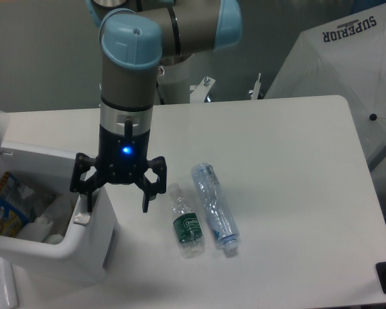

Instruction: Open the trash can

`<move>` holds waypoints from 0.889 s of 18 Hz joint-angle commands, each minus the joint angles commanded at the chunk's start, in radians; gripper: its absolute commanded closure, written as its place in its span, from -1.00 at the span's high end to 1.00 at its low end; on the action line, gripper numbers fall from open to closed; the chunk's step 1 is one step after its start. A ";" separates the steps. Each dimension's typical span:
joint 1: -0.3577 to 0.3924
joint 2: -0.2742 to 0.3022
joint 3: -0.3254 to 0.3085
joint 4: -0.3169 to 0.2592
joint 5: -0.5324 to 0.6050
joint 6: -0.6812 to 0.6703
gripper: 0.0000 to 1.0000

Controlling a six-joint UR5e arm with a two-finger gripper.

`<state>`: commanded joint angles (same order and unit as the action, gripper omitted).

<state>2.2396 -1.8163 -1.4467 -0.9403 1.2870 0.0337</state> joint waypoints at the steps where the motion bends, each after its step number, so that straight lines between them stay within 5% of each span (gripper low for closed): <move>1: 0.002 0.006 0.014 0.000 0.000 0.000 1.00; 7: 0.120 0.067 0.025 -0.003 0.069 0.047 1.00; 10: 0.193 0.069 0.011 -0.014 0.217 0.168 1.00; 16: 0.285 0.072 0.006 -0.073 0.268 0.415 1.00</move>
<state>2.5249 -1.7442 -1.4404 -1.0137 1.5553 0.4489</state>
